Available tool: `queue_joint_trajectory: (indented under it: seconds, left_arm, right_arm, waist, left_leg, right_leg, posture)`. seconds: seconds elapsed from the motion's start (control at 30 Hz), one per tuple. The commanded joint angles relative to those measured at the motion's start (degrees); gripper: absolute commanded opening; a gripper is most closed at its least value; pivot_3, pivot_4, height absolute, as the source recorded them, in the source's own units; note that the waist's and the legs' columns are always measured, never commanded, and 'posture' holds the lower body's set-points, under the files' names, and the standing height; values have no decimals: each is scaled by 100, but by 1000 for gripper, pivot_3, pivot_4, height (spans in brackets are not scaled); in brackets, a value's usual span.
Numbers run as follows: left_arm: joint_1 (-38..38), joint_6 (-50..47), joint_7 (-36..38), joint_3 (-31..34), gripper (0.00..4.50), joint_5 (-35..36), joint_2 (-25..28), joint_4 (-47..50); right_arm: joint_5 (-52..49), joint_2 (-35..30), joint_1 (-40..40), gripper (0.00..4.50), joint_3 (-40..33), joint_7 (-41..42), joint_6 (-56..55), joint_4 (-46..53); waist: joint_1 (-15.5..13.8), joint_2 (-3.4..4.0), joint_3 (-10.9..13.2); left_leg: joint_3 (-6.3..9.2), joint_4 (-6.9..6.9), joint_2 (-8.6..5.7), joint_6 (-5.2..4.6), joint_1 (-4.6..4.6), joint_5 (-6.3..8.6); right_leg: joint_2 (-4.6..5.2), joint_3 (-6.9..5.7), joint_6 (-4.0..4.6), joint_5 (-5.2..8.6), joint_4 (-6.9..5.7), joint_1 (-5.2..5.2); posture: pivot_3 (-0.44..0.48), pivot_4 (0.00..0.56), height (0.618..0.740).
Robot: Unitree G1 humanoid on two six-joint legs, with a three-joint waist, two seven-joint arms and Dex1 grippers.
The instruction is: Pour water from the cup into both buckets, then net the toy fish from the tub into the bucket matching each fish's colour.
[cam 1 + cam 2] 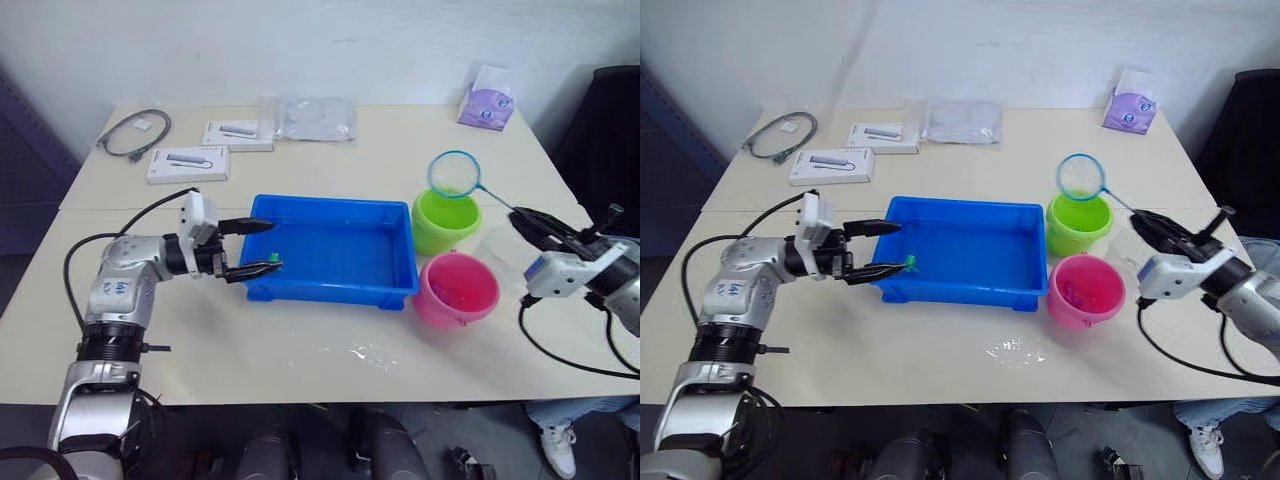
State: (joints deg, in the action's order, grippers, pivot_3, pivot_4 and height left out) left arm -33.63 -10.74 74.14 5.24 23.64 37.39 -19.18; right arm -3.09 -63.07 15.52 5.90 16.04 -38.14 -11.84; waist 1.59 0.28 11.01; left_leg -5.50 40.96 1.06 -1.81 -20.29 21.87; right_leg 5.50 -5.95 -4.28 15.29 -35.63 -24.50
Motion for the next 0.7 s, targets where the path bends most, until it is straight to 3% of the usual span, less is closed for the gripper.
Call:
queue_joint_trajectory:
  seconds: [0.03,0.17,0.37,0.5,0.7]
  left_arm:
    - [58,71,90,408,4468,252,238,168]
    - [125,-297,-212,907,4468,584,360,219]
    - [557,399,287,369,4468,-417,1434,349]
    - [264,-142,160,293,4468,-301,1608,695]
    - [490,-850,162,132,4468,-358,1872,1025]
  right_arm:
    - [-1495,385,299,0,253,1347,1558,1015]
    - [-1753,663,764,0,633,2365,3298,1653]
    - [-1348,1410,1688,0,1225,2924,5292,1743]
    - [-817,1870,1984,0,1575,3188,5566,1389]
    - [-123,2909,2451,0,2025,3262,5541,468]
  waist:
    - [0,-1,1]
    - [-66,-1,2]
    - [-75,-1,1]
    - [-175,-2,1]
    - [-65,-1,1]
  left_leg:
    - [0,2,0,0,0,0]
    - [10,12,-8,-12,-5,3]
    - [14,8,-13,-20,-16,10]
    - [24,10,-18,-22,-30,11]
    - [11,6,-25,-28,-37,14]
  right_leg:
    - [2,0,1,-1,-4,0]
    - [25,-6,2,0,-8,-2]
    - [30,-15,3,0,-14,-10]
    - [39,-26,5,1,-12,-16]
    - [34,-23,3,0,-14,-29]
  posture:
    - [0,150,740]
    - [0,150,740]
    - [0,150,740]
    - [0,150,740]
    - [0,150,740]
